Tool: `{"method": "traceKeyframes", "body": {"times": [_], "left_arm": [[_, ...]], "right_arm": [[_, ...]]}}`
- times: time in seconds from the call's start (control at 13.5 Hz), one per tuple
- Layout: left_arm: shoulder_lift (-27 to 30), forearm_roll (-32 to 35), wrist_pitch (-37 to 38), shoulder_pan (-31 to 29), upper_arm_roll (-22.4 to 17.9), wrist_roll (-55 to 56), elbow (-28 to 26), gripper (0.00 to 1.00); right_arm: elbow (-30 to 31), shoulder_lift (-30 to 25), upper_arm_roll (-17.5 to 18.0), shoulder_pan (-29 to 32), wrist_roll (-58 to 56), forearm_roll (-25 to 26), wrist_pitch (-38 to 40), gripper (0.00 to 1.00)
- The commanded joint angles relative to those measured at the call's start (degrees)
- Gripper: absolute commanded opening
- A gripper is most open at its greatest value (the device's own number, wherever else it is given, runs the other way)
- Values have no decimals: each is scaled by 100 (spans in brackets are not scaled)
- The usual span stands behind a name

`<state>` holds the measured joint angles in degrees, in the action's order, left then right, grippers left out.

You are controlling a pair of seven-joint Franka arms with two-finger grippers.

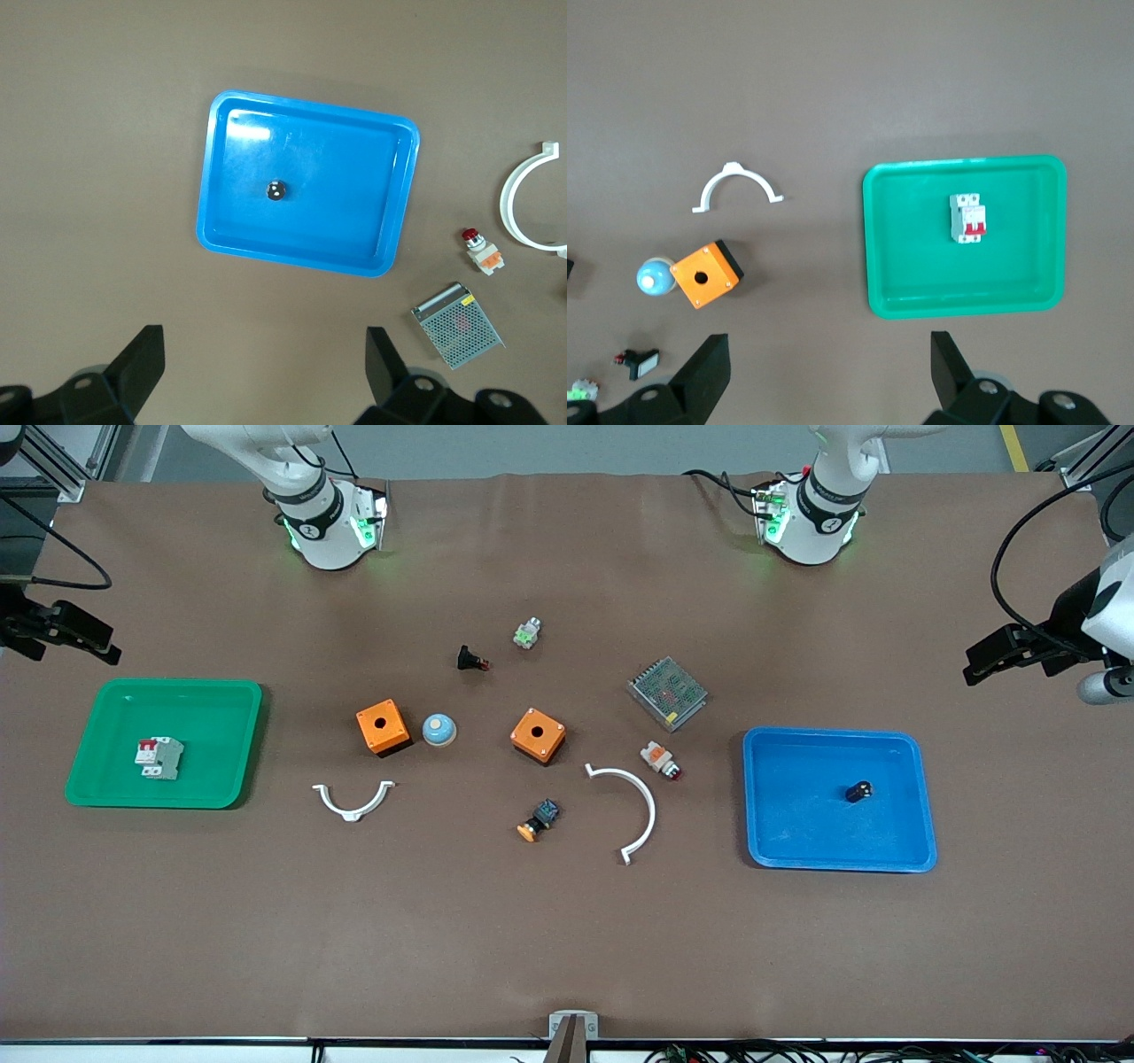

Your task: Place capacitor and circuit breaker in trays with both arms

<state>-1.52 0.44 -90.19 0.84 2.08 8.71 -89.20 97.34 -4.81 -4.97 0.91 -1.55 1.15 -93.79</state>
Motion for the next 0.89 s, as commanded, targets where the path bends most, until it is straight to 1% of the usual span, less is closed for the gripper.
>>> {"method": "traceKeyframes", "body": {"times": [0.0, 0.07, 0.37, 0.44, 0.59, 0.66, 0.81], "left_arm": [[152, -132, -16, 66, 46, -220, -159, 100], [169, -132, 36, 22, 125, -238, -177, 100], [231, -36, 212, 40, 126, -256, -150, 100], [248, -36, 248, 40, 126, -247, -150, 100], [284, 69, 301, 40, 134, -247, -133, 100], [284, 105, 344, 57, 143, -230, -124, 100], [292, 245, 458, 48, 205, -247, -19, 100]], "right_arm": [[-749, 594, -31, -38, 59, 26, 124, 100], [-847, 665, -31, -47, 67, 26, 125, 100], [-848, 657, -22, -12, 76, 8, 63, 100], [-857, 666, -31, -12, 68, -53, 63, 100], [-857, 657, -66, 84, 50, -508, 54, 100], [-848, 657, -66, 180, 41, -632, 54, 100], [-857, 657, -66, 181, 32, -625, 72, 100]]}}
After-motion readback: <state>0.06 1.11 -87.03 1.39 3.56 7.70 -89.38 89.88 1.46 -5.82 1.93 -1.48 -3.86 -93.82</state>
